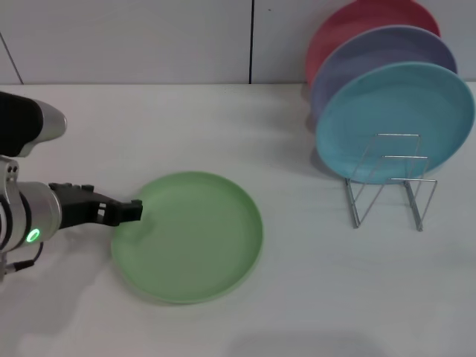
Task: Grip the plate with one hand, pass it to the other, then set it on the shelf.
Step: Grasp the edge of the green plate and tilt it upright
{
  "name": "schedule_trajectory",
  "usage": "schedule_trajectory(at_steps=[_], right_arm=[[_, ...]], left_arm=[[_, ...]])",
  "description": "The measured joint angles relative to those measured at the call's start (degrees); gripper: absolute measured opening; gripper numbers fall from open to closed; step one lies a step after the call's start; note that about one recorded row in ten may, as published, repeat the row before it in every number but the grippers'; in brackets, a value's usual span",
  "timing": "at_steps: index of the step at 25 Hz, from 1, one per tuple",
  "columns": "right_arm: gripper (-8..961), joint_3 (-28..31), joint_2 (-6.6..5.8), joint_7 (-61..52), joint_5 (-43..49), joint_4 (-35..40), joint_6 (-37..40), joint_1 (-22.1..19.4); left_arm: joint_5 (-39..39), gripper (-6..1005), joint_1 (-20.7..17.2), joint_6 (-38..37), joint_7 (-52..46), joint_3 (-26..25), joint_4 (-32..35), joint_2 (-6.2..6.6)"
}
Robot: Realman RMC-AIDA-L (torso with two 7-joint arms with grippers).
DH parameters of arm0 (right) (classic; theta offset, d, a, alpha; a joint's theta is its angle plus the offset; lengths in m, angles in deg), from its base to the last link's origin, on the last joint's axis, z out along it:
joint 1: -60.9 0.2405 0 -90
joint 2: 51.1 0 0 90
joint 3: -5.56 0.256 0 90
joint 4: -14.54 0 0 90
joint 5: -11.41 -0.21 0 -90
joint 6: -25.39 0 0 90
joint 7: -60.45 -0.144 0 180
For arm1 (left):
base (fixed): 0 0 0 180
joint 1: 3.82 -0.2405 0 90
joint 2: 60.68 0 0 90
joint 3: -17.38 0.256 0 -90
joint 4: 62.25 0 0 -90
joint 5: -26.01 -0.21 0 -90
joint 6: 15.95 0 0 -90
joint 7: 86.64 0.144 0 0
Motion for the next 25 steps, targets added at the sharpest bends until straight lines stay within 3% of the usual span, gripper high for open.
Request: schedule_trajectory(at_steps=[25], right_arm=[[816, -0.07, 0.01, 0.11, -0.01, 0.62, -0.22, 0.21]], left_arm=[[0.68, 778, 2.79, 0.34, -0.08, 0.14, 9.19, -0.06]])
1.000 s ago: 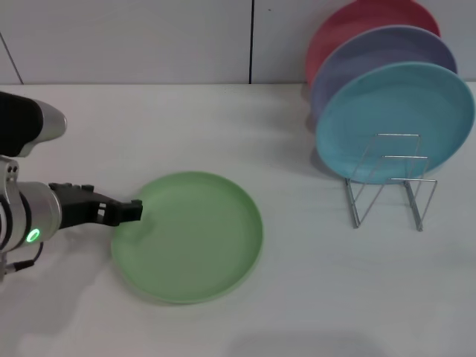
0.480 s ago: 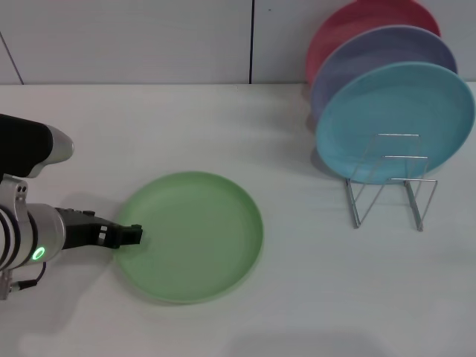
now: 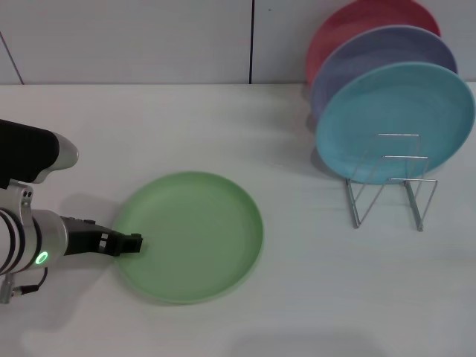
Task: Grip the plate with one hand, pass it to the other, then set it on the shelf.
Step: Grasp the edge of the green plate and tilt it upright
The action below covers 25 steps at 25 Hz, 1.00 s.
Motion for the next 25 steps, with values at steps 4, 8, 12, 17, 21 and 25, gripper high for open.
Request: schedule_trajectory(at_steps=[4, 8, 12, 17, 21, 25], right_arm=[[816, 0.00, 0.00, 0.08, 0.00, 0.00, 0.00, -0.11], [816, 0.00, 0.00, 0.06, 0.00, 0.05, 0.03, -0.30], [815, 0.00, 0.00, 0.06, 0.00, 0.08, 0.12, -0.34], [815, 0.00, -0.05, 0.12, 0.00, 0.14, 0.12, -0.29], [815, 0.00, -0.08, 0.11, 0.00, 0.42, 0.25, -0.32], [815, 0.00, -0.09, 0.03, 0.00, 0.51, 0.38, -0.35]], left_arm=[[-0.17, 774, 0.14, 0.23, -0.81, 0.43, -0.07, 0.00], [-0.31, 770, 0.18, 0.56, -1.39, 0.43, -0.56, 0.06], [-0.35, 710, 0.37, 1.03, -1.53, 0.45, -0.73, 0.09], [-0.36, 564, 0.92, 1.56, -1.59, 0.78, -0.31, 0.09], [-0.42, 479, 0.94, 2.01, -1.62, 1.14, -1.00, 0.06], [-0.43, 387, 1.10, 2.78, -1.60, 1.17, -1.48, 0.06]])
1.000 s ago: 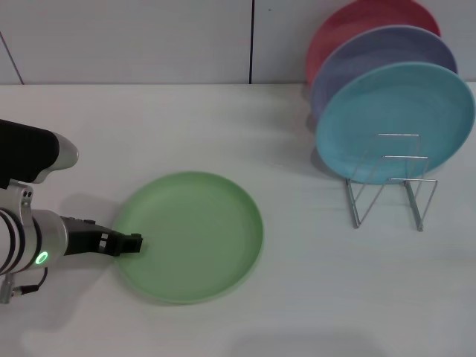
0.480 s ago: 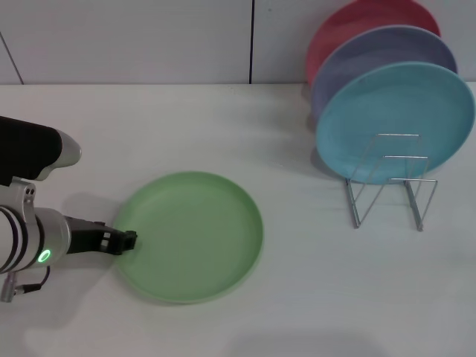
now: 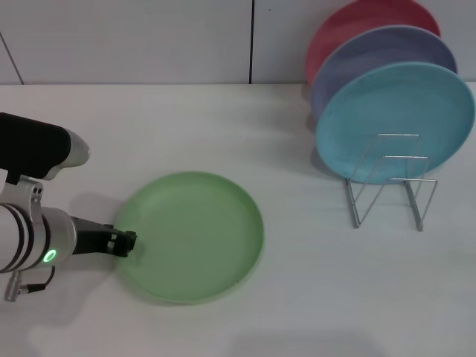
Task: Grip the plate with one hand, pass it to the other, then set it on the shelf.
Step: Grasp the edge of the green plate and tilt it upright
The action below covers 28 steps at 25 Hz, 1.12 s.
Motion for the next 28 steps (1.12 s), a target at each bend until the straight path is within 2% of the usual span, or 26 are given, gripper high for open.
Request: schedule_trajectory(at_steps=[8, 15, 21, 28], right_arm=[[815, 0.00, 0.00, -0.13, 0.00, 0.52, -0.08, 0.01], [815, 0.00, 0.00, -0.16, 0.00, 0.68, 0.31, -0.16], [815, 0.00, 0.08, -0.20, 0.00, 0.83, 1.33, -0.04], [816, -0.13, 0.09, -1.51, 0.00, 0.64, 2.69, 0.12]], left_arm=[[-0.06, 170, 1.34, 0.32, 0.60, 0.66, 1.21, 0.05], [-0.20, 114, 1.38, 0.72, 0.77, 0.90, 0.16, 0.15], [-0.38, 84, 0.27, 0.85, 1.34, 1.36, -4.34, 0.27], [-0.18, 55, 0.02, 0.89, 2.25, 1.38, -6.48, 0.29]])
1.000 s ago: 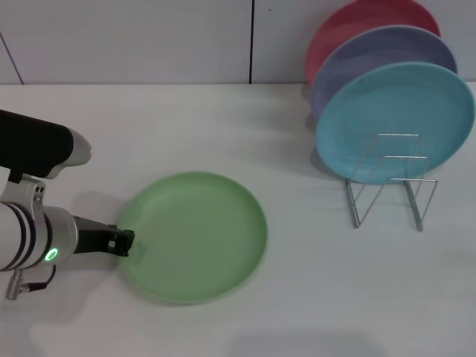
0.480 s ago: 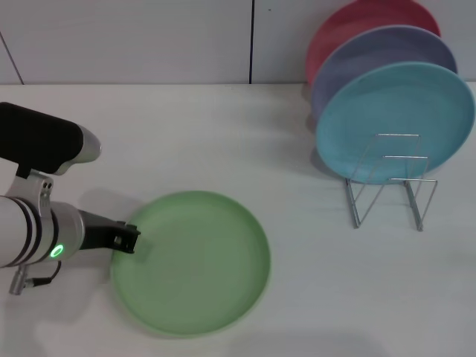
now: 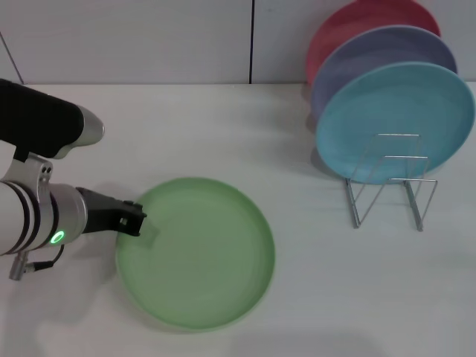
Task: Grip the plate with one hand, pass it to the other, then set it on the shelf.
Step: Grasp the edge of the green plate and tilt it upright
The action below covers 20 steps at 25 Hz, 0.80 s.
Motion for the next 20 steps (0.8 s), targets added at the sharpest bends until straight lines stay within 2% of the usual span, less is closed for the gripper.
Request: schedule_trajectory(at_steps=[20], right_arm=[[815, -9.45, 0.10, -1.93, 0.10, -0.31, 5.44, 1.52]], left_arm=[[0.38, 35, -1.81, -0.62, 4.29, -0.26, -9.54, 0.00]])
